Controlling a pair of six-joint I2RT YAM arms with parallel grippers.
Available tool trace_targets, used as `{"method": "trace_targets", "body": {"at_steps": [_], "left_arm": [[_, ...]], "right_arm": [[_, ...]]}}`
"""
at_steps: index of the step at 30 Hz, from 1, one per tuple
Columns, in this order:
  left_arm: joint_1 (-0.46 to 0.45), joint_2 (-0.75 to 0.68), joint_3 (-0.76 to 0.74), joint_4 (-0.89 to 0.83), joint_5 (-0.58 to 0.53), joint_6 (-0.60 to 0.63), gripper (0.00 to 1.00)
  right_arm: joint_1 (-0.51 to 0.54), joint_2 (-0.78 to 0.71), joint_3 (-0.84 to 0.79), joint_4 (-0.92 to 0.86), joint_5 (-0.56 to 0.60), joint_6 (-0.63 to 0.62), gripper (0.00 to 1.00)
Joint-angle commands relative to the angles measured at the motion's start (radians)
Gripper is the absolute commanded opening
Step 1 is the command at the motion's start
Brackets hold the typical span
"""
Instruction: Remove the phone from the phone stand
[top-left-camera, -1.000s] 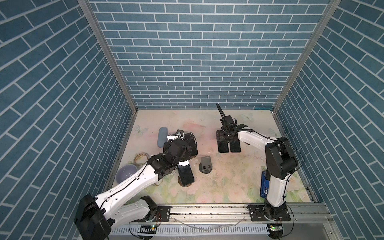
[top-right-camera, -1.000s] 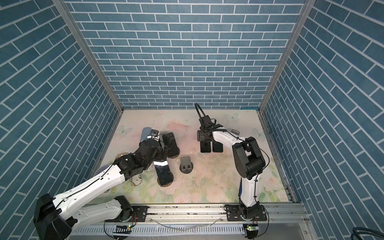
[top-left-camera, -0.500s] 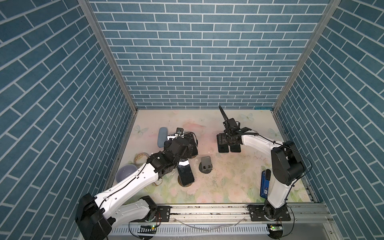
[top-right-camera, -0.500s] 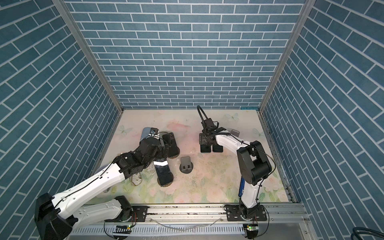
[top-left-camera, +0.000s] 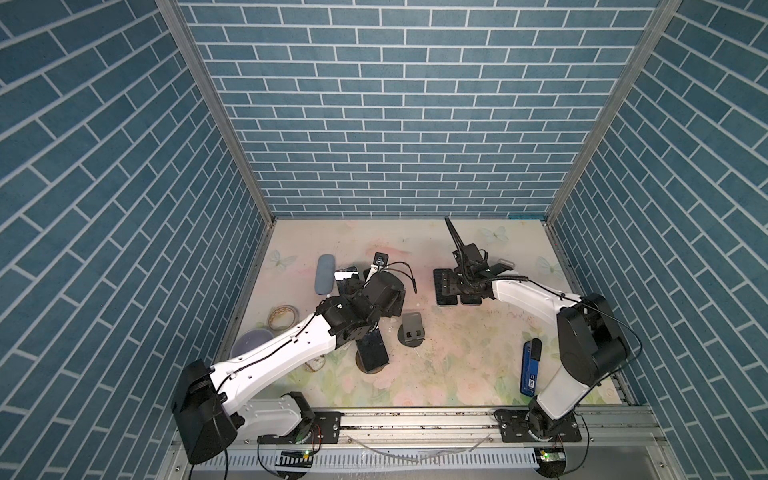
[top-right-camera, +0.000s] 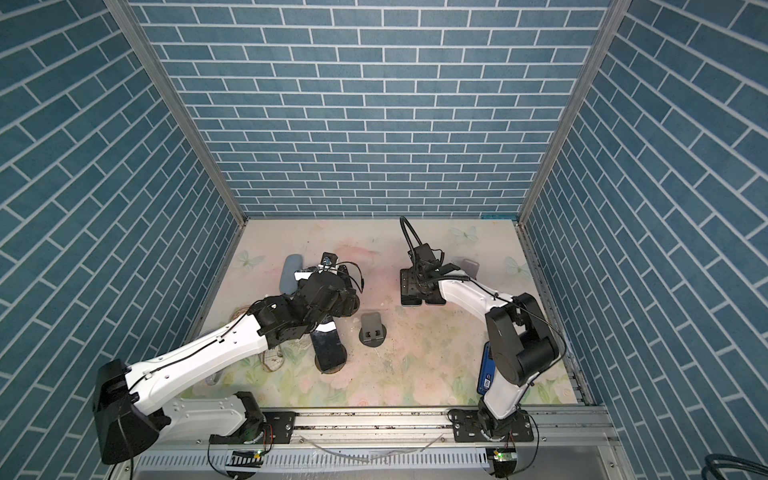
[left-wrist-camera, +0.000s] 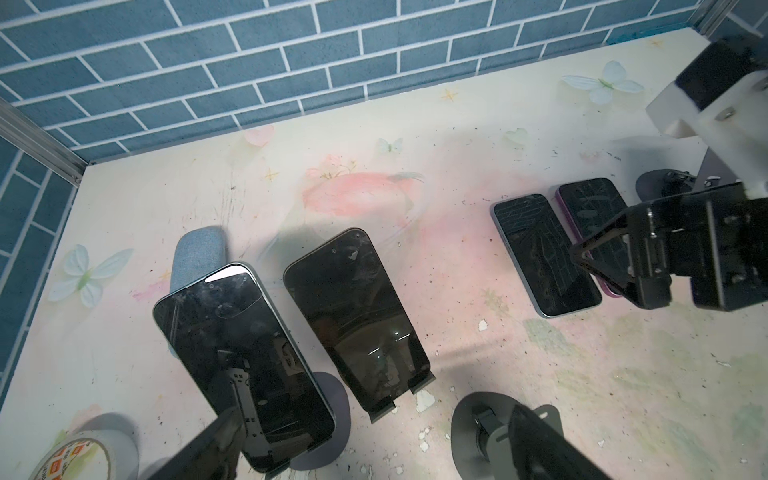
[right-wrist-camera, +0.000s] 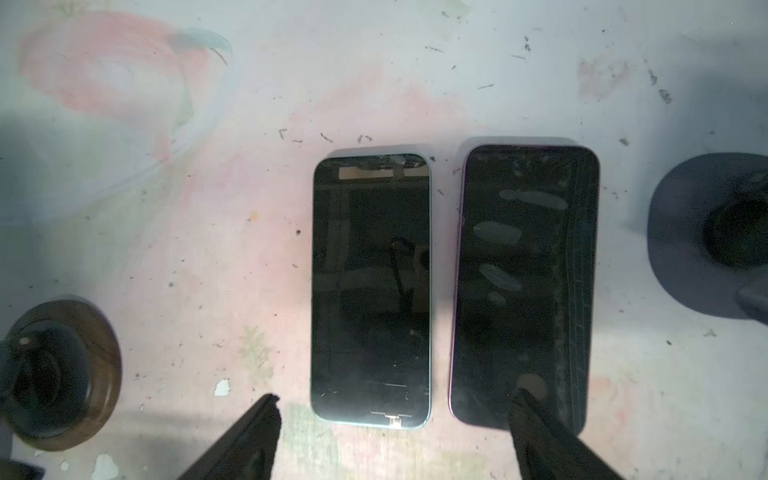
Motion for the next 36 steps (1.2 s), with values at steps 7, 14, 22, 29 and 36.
{"method": "trace_targets", "body": {"at_steps": [7, 14, 22, 29, 36], "left_arm": [[-0.009, -0.096, -0.043, 0.01, -0.067, -0.01, 1.0], [-0.01, -0.18, -0.083, -0.039, -0.111, -0.018, 1.0], [-0.009, -0.278, -0.146, -0.066, -0.163, -0.032, 1.0], [-0.01, -0.327, -0.183, -0.082, -0.179, -0.05, 1.0], [-0.01, -0.357, -0.206, -0.088, -0.183, -0.056, 1.0]], "right_arm": [[0.191, -0.109, -0.061, 0.024, -0.025, 0.099, 0.91], [0.286, -0.092, -0.05, 0.037, -0.015, 0.139, 0.93], [0.356, -0.045, 0.0, 0.002, 0.004, 0.152, 0.93], [0.402, 0.015, 0.044, -0.03, 0.012, 0.176, 0.93], [0.428, 0.059, 0.08, -0.044, 0.013, 0.186, 0.92]]}}
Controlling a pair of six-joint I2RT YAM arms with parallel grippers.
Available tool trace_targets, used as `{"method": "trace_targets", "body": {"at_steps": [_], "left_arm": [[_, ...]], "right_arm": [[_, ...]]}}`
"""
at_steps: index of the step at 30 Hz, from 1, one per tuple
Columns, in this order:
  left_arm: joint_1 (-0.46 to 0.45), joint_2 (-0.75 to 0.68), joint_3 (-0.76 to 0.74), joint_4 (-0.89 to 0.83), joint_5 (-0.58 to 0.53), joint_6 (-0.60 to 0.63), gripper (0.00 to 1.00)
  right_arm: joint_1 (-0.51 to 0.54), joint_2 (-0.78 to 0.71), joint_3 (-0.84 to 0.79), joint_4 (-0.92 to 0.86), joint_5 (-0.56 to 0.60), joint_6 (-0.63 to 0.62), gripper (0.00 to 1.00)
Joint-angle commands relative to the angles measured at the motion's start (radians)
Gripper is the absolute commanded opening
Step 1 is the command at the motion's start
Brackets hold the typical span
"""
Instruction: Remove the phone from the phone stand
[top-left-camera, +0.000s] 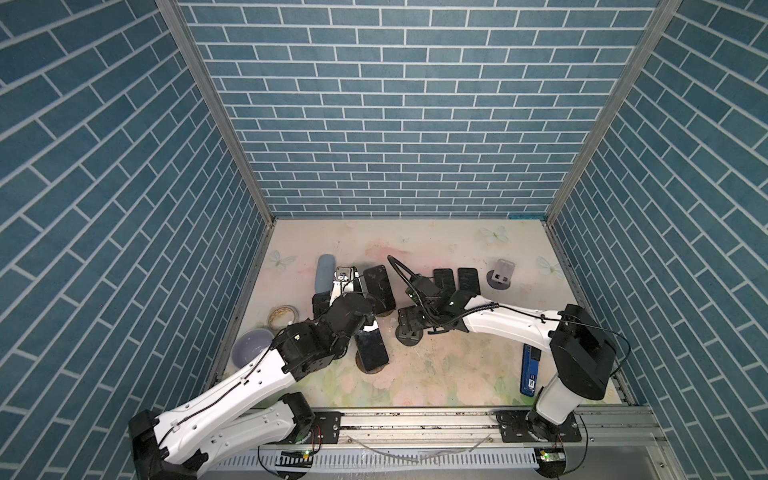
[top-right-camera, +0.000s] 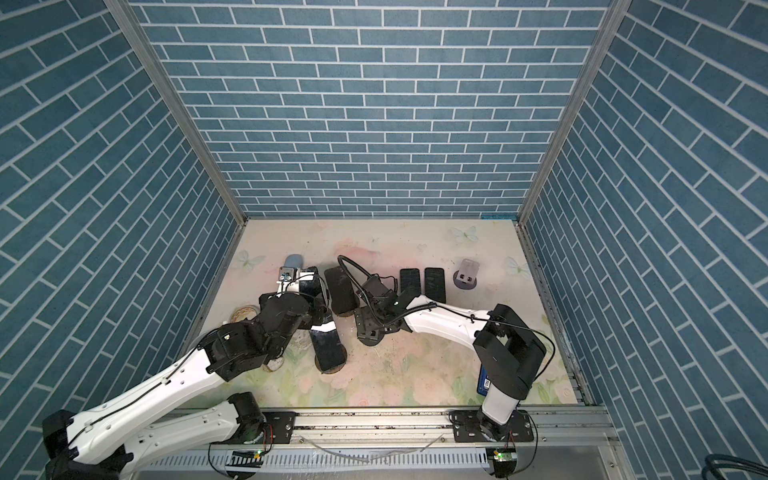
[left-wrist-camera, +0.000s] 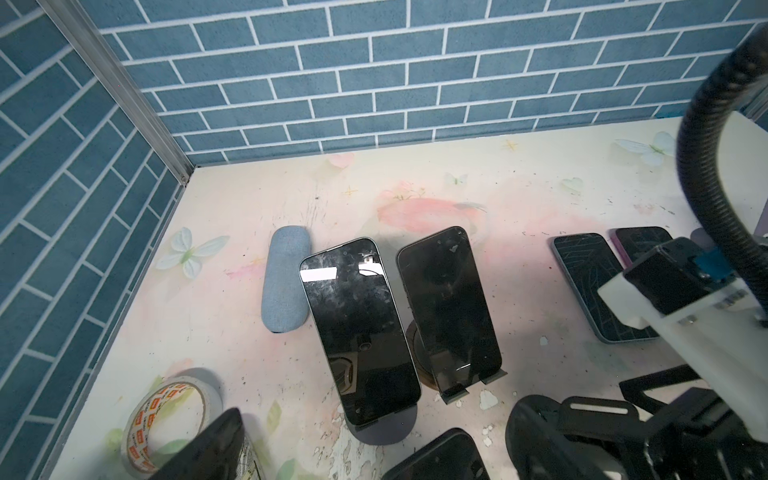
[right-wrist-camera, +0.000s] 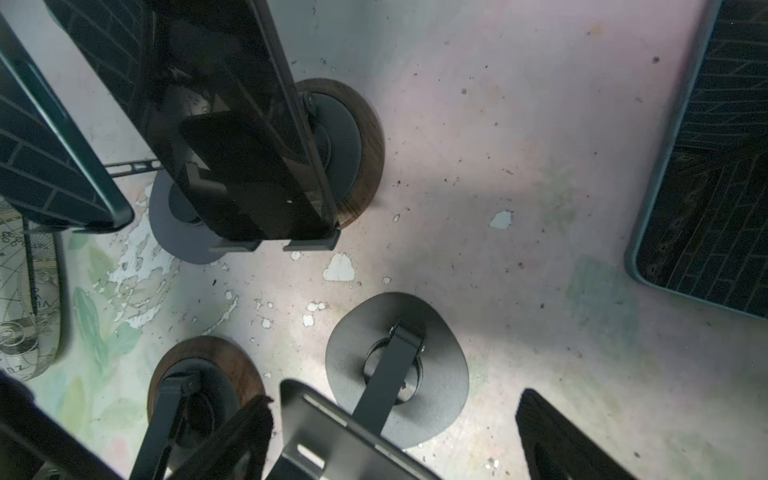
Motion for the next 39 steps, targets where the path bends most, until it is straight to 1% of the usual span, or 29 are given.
{"method": "trace_targets", "body": {"at_steps": [1, 7, 16, 26, 32, 35, 39], "left_arm": [[-0.005, -0.017, -0.016, -0.025, -0.019, -0.013, 1.0], [-0.005, -0.027, -0.025, -0.025, -0.023, -0.013, 1.0], [-0.006, -0.025, -0.03, -0.023, -0.028, 0.0, 1.0], [-0.005, -0.03, -0.037, -0.009, -0.031, 0.019, 1.0], [-0.005, -0.034, -0.043, 0.001, -0.031, 0.027, 1.0], [-0.005, -0.035, -0.045, 0.004, -0.031, 0.029, 1.0], [-0.005, -0.035, -0.051, 0.012, -0.031, 0.033, 1.0]], "right_arm": [[0.011, 0.024, 0.059, -0.033, 0.026, 0.041, 0.93], [0.014, 0.044, 0.087, -0.045, 0.035, 0.066, 0.93], [0.016, 0.106, 0.154, -0.169, 0.064, 0.097, 0.92], [0.016, 0.087, 0.174, -0.307, 0.104, 0.05, 0.91], [0.018, 0.069, 0.163, -0.354, 0.108, 0.035, 0.91], [0.018, 0.06, 0.153, -0.357, 0.113, 0.036, 0.89], [0.017, 0.051, 0.129, -0.28, 0.064, 0.011, 0.87]]}}
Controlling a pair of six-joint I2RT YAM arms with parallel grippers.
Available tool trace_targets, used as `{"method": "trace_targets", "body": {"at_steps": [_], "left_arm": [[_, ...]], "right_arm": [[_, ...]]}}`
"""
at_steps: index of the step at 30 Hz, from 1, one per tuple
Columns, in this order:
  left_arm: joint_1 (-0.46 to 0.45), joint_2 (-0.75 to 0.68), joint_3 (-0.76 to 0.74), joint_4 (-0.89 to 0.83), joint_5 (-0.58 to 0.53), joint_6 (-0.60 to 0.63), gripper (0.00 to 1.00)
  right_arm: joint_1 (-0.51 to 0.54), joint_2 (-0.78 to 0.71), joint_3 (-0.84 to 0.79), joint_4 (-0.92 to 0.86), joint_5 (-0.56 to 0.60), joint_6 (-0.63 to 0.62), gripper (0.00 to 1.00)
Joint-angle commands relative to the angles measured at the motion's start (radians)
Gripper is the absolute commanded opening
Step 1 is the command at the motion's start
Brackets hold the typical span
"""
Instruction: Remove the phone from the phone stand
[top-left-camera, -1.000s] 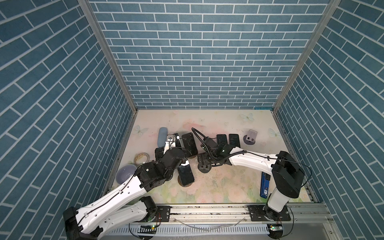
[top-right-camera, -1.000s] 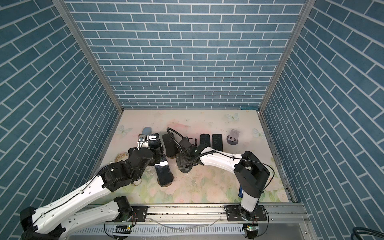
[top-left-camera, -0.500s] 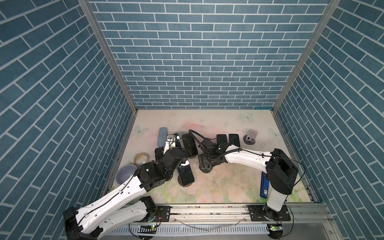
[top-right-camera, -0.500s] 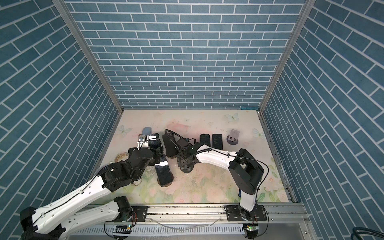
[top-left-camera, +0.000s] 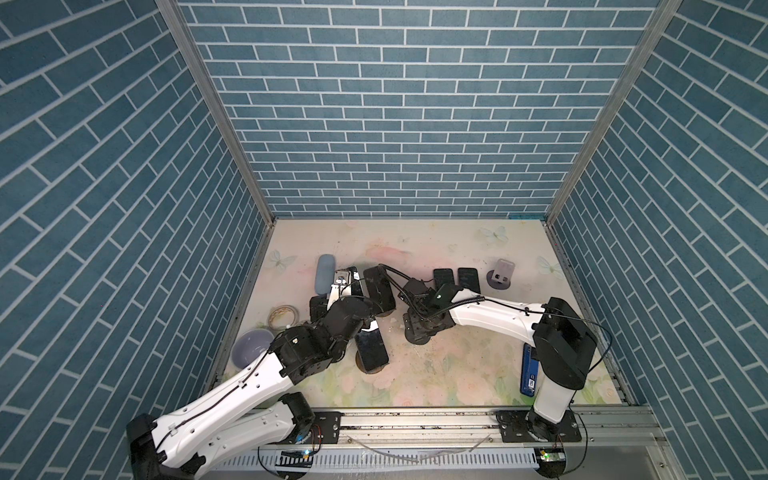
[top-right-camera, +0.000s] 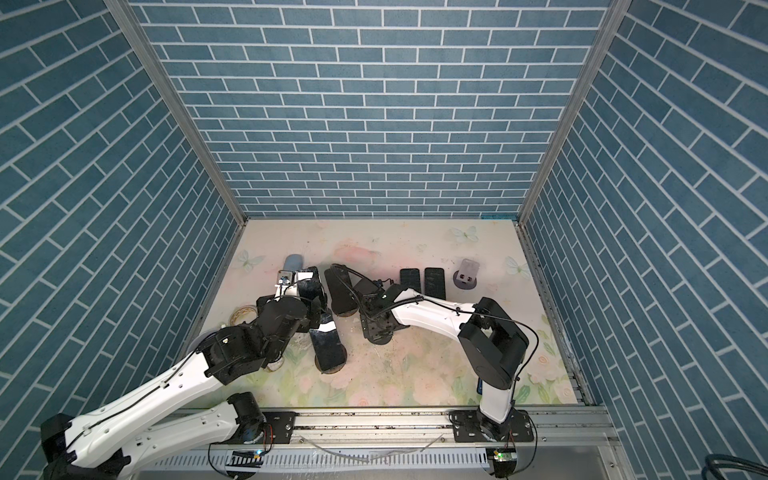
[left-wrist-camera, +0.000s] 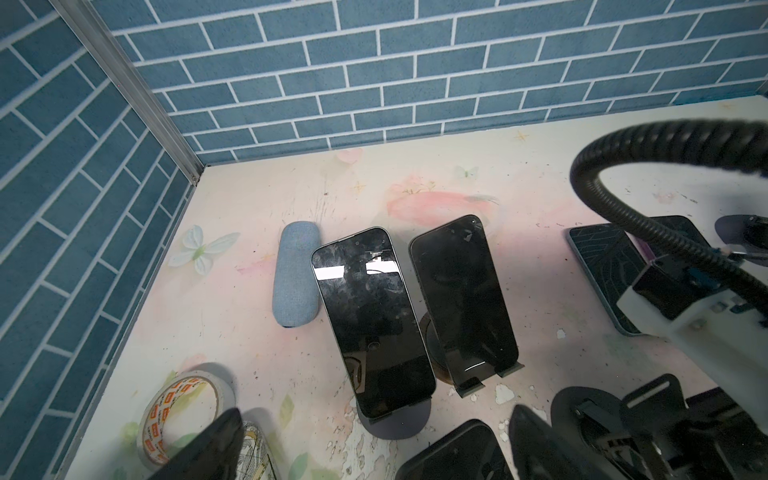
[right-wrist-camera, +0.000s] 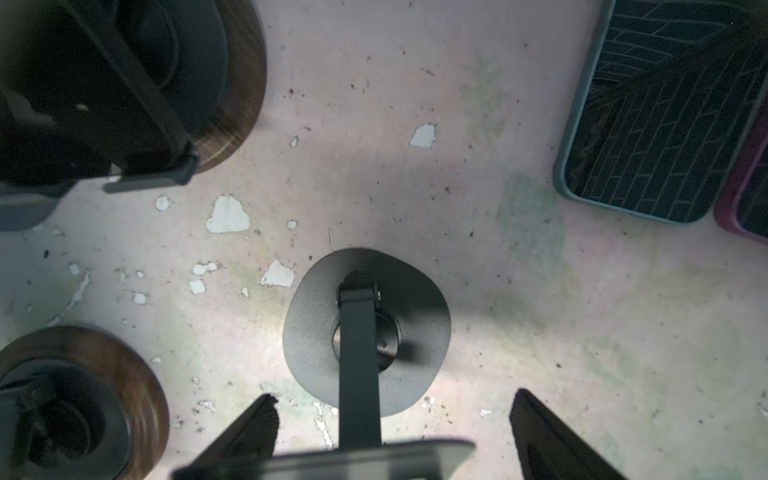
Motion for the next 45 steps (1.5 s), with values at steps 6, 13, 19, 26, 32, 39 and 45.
{"method": "trace_targets", "body": {"at_steps": [6, 13, 19, 26, 32, 39, 45], "left_arm": [[-0.005, -0.018, -0.02, 0.002, -0.013, 0.013, 1.0], [-0.005, -0.044, -0.048, 0.019, -0.018, 0.014, 1.0], [-0.005, -0.045, -0.054, 0.025, -0.022, 0.017, 1.0], [-0.005, -0.04, -0.059, 0.028, -0.022, 0.02, 1.0], [-0.004, -0.035, -0.059, 0.032, -0.015, 0.031, 1.0], [-0.004, -0.027, -0.056, 0.015, -0.047, 0.007, 1.0], [-0.005, -0.019, -0.053, 0.04, -0.024, 0.039, 1.0]], "right_arm": [[0.008, -0.025, -0.01, 0.073, -0.037, -0.027, 0.81], [0.01, -0.009, 0.003, 0.026, 0.043, -0.003, 0.71], [0.009, -0.001, 0.005, 0.024, 0.048, -0.003, 0.57], [0.009, -0.025, 0.011, 0.037, 0.058, -0.003, 0.51], [-0.017, -0.075, 0.016, 0.042, 0.068, -0.028, 0.48], [-0.11, -0.192, -0.046, 0.065, 0.061, -0.033, 0.48], [-0.224, -0.307, -0.132, 0.051, 0.091, -0.047, 0.47]]}}
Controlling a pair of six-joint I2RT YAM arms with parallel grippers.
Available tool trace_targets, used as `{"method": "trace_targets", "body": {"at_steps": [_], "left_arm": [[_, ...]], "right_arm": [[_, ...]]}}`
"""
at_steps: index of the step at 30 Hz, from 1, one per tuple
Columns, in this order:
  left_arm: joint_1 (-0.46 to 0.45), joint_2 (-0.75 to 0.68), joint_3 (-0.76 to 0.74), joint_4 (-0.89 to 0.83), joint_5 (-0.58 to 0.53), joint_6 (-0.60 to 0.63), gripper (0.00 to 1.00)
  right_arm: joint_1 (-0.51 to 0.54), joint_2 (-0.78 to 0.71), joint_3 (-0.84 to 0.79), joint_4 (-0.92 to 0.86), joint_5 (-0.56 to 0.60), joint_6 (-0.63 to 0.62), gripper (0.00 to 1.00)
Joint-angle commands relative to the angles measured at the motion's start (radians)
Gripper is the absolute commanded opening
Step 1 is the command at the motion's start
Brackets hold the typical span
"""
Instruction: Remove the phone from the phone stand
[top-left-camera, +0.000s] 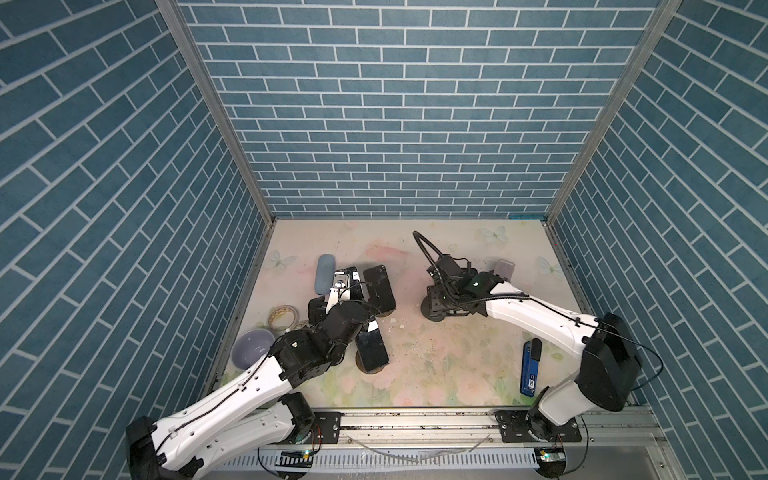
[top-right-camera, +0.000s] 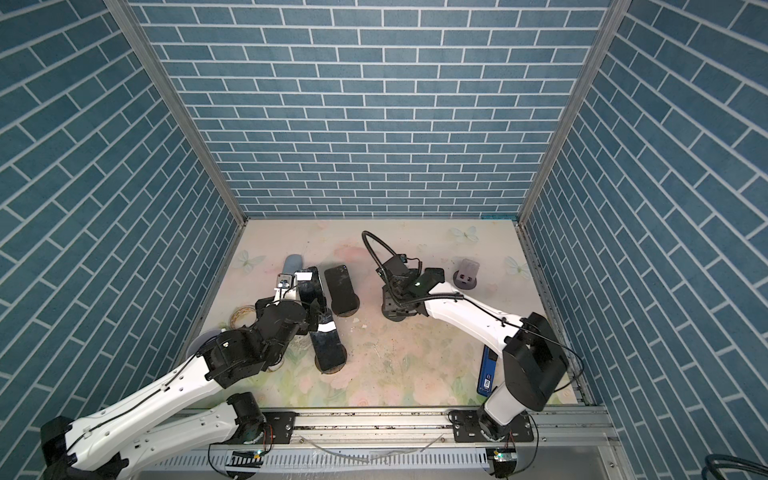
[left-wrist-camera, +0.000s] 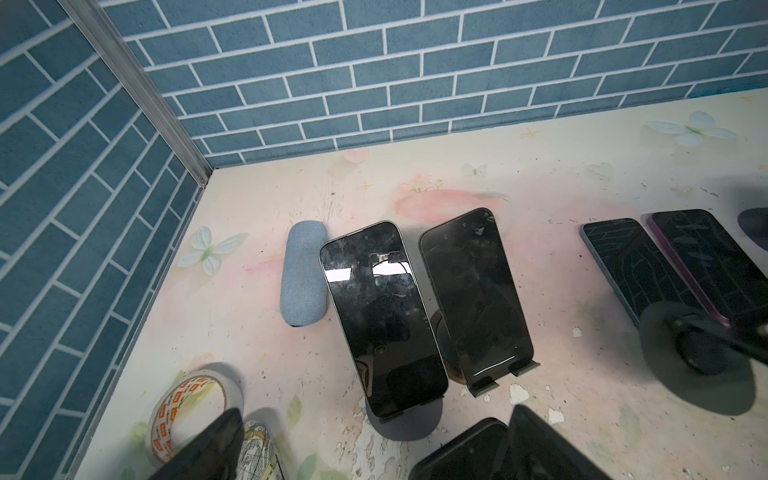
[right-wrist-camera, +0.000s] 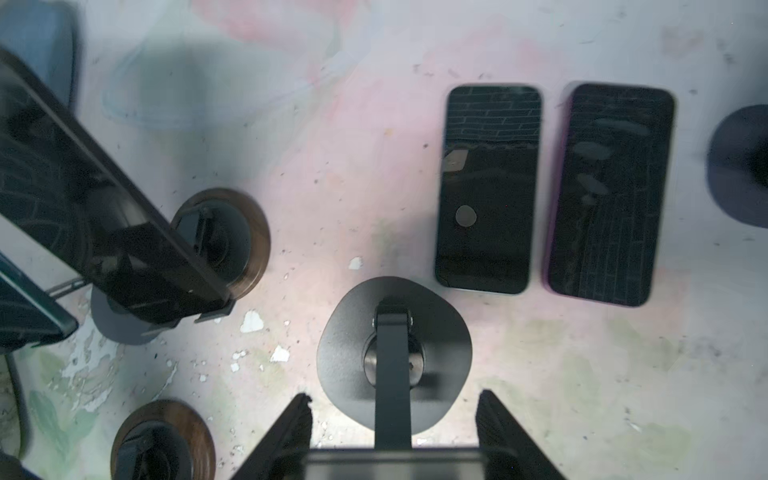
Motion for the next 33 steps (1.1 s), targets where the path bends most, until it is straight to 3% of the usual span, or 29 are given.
{"method": "trace_targets", "body": {"at_steps": [1, 15, 33], "left_arm": [[-0.005, 0.008, -0.004, 0.015, -0.002, 0.021, 1.0], [-0.004, 0.018, -0.007, 0.049, -0.027, 0.031, 1.0], [-0.004, 0.041, 0.002, 0.068, -0.026, 0.008, 1.0]], "right_arm": [[-0.055, -0.068, -0.067, -0.026, 0.049, -0.035, 0.47], [-0.328, -0.228, -0.3, -0.033, 0.099, -0.082, 0.48], [-0.571, -0.173, -0.356, 0.095, -0.015, -0.15, 0.5]]}}
